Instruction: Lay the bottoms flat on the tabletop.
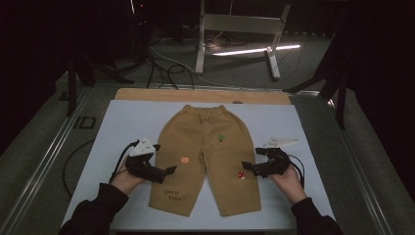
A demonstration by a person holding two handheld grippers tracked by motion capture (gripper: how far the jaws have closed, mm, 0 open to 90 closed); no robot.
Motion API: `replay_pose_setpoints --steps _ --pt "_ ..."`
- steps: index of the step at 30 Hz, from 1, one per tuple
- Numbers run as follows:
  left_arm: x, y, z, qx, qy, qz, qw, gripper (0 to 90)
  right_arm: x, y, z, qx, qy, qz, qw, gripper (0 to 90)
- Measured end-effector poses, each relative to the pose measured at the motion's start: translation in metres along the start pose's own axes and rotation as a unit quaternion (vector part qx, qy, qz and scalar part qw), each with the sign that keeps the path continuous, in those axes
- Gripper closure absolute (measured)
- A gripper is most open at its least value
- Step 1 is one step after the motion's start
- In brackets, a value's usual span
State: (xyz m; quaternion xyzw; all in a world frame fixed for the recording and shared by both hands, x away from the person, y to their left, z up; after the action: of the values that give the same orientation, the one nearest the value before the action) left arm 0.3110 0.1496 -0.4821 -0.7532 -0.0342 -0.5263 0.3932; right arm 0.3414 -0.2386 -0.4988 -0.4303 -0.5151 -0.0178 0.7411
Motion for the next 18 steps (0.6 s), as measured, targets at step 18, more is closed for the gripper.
replay_pose_setpoints --steps 18 --pt "-0.067 -0.053 -0.042 -0.028 0.023 0.001 0.9993 5.0 -0.064 -0.035 0.052 0.051 -0.058 0.069 0.9947 44.0"
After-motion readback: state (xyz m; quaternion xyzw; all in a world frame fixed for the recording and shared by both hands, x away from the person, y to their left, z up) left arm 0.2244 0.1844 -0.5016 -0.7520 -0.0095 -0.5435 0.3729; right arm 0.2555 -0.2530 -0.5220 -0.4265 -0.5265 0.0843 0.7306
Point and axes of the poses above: each handheld gripper's, and its own axes: y roughly forward along the jaws, x roughly out of its top, z roughly to its left, the point moved 3 cm from there along y, roughly forward along the jaws, and after that the axes turned 4 degrees about -y, right-handed, at the moved point
